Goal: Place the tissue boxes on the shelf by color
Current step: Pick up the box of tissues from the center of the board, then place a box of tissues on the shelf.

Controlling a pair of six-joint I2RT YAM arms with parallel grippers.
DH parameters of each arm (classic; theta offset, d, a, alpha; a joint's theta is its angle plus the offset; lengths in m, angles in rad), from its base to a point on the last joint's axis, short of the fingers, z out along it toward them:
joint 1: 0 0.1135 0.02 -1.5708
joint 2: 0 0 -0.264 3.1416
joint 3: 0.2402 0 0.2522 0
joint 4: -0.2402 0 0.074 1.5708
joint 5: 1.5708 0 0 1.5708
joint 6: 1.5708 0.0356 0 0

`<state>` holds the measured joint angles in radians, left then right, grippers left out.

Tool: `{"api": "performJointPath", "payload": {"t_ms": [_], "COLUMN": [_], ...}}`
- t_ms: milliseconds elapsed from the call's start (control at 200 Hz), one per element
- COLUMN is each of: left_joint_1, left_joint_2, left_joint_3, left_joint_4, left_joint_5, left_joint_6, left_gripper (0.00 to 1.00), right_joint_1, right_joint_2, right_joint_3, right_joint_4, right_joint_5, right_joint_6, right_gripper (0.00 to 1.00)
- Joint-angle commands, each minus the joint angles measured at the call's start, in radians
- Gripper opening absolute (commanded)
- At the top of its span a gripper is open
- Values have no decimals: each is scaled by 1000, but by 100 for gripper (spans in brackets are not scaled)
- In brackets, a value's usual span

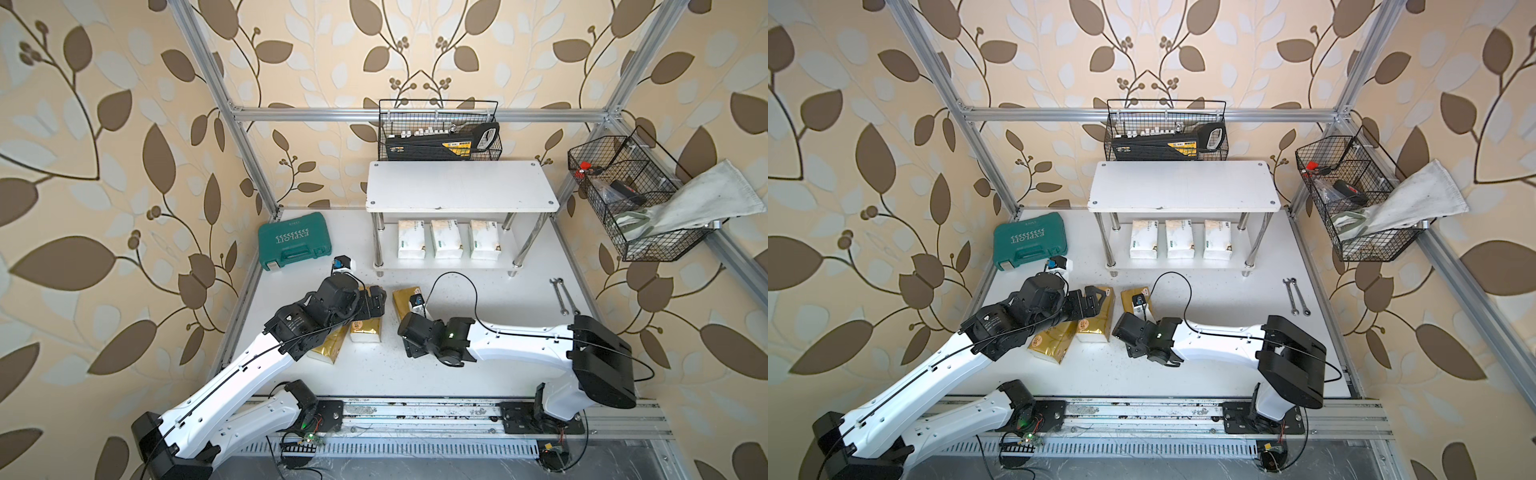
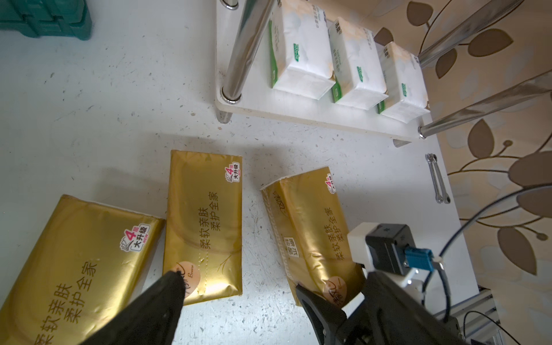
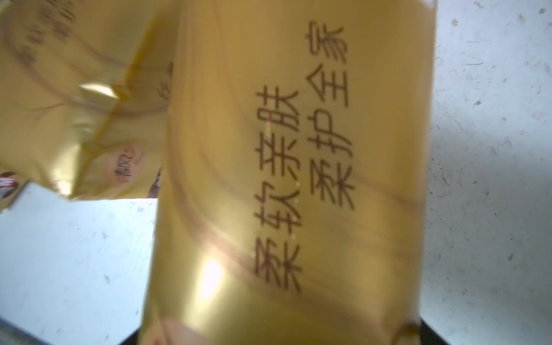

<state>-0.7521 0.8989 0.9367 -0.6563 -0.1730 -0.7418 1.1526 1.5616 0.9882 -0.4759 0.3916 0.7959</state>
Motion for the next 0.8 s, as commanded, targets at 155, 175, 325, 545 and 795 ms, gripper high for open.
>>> {"api": "performJointPath", "payload": {"t_ms": [155, 175, 325, 545, 795], "left_joint_1": [3, 3, 4, 3, 3], "left_joint_2": [27, 28, 34, 56, 141], "left_joint_3": [163, 173, 242, 329, 448], "left_joint_4": [-67, -70, -92, -104, -41], "left_joint_5": [1, 2, -5, -1, 122], "left_joint_6": [-15, -15, -8, 4, 82], "left_gripper": [99, 99, 99, 99, 99], "right_joint_1": [37, 38, 42, 42, -24], "right_joint_2": [-217, -229, -302, -359, -386], "right_joint_3": [17, 23, 101, 250, 471], "right_joint_4": [-138, -145, -213, -299, -417], "right_joint_5": [-6, -5, 12, 59, 106], "right_joint_6": [14, 13, 0, -53, -165], "right_gripper": [73, 73, 72, 72, 73]}}
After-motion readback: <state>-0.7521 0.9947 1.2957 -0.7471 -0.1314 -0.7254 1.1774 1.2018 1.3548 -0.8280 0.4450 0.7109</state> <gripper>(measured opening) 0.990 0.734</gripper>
